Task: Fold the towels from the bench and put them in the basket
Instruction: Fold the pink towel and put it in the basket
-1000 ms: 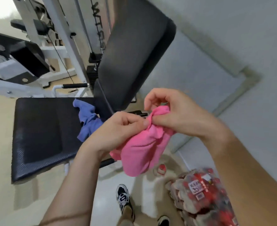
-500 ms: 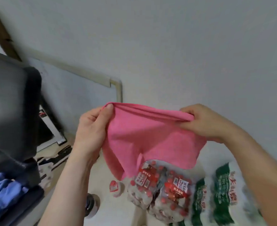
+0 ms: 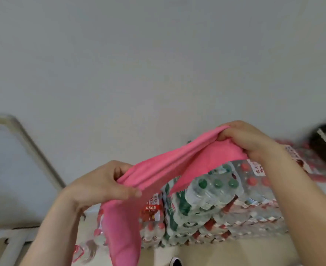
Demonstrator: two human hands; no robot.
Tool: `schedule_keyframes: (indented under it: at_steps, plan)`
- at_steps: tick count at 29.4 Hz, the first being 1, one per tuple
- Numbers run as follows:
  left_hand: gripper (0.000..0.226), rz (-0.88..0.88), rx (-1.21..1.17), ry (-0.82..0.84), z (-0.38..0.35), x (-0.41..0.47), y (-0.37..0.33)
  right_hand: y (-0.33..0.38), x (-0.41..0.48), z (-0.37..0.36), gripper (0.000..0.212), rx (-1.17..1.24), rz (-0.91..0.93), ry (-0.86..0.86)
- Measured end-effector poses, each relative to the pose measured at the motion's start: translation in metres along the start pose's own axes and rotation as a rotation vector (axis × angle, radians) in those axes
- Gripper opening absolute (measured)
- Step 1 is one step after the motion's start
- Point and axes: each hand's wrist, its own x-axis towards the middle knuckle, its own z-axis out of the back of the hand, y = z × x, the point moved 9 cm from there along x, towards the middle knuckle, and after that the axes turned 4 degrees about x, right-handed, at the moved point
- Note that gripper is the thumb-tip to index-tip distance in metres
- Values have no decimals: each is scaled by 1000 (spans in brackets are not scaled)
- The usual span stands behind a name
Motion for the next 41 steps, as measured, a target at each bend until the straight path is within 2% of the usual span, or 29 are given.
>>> schedule_keyframes:
  at_steps: [2, 4, 6, 8, 10, 12, 14, 17, 20, 22, 23, 26, 28, 30, 33, 36, 39, 41]
  plan:
    - [34, -53, -68, 149, -26, 15, -19, -17, 3, 43, 19, 40, -35, -126]
    - [36, -57, -86, 257, -53, 34, -35, -37, 13, 86, 13, 128, -70, -252]
    - [32, 15, 62, 197, -66, 69, -32, -58, 30, 125, 15, 163, -97, -366]
    - [24, 124, 348, -36, -60, 113, -21, -73, 50, 164, 18, 107, -67, -447]
    - [17, 176, 560, -376, -47, 149, -23, -81, 72, 204, 20, 10, 33, -522]
    - [20, 148, 633, -743, -39, 172, -43, -81, 89, 243, 24, -148, 161, -595]
    - [26, 47, 655, -1030, -40, 184, -78, -80, 97, 278, 22, -263, 279, -694]
    - [29, -166, 688, -1270, -49, 192, -130, -78, 97, 317, 25, -254, 434, -859]
    - [23, -332, 800, -1342, -69, 205, -149, -103, 92, 344, 25, -138, 490, -977]
    - [18, -295, 887, -1286, -87, 219, -133, -140, 98, 348, 20, -160, 423, -966]
    - [17, -221, 951, -1190, -96, 230, -114, -162, 103, 345, 17, -225, 379, -928]
    - [26, 109, 1121, -638, -134, 268, -30, -244, 114, 324, 17, -526, 173, -731]
    - [20, 220, 1087, -282, -164, 278, 19, -294, 113, 307, 20, -702, 60, -568]
    - [18, 281, 960, -66, -185, 280, 43, -326, 108, 295, 25, -768, -21, -449]
    - [18, 283, 836, -1, -191, 282, 51, -337, 105, 290, 37, -795, -46, -387]
    - [15, 294, 698, 60, -193, 285, 53, -332, 103, 289, 48, -839, 31, -363]
    - [18, 293, 576, 148, -199, 286, 49, -332, 94, 294, 47, -860, 125, -376]
    - [24, 312, 572, 263, -206, 283, 52, -333, 85, 297, 42, -867, 145, -398]
